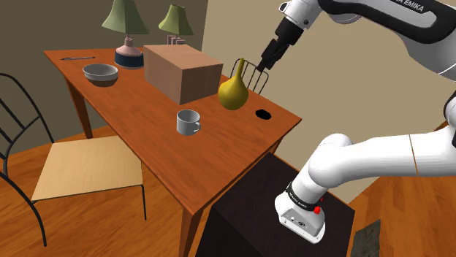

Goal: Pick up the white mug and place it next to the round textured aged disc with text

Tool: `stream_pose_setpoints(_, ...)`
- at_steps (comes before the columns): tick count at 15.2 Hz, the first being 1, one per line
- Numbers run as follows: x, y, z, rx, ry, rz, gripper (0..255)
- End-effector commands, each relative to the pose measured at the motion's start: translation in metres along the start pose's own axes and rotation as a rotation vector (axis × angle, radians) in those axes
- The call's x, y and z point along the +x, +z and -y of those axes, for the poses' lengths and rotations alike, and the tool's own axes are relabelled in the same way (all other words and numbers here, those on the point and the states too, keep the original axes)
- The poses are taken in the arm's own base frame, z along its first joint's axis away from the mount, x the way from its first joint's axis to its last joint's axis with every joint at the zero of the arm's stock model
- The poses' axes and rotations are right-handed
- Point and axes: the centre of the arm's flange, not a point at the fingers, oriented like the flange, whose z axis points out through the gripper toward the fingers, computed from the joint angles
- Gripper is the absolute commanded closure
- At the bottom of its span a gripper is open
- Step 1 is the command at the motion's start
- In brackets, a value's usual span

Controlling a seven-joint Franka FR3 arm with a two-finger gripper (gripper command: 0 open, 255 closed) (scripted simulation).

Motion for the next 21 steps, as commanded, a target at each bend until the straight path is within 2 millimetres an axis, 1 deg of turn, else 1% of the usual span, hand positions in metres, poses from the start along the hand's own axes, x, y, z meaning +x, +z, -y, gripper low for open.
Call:
stream_pose_setpoints(1, 0.000, 0.000, 0.000, 0.000, 0.000, 0.000, 0)
stream_pose_setpoints(11, 0.068, 0.117, 0.002, -0.004, -0.015, 0.045, 0)
stream_pose_setpoints(21, 0.131, 0.237, 0.004, -0.008, -0.029, 0.090, 0)
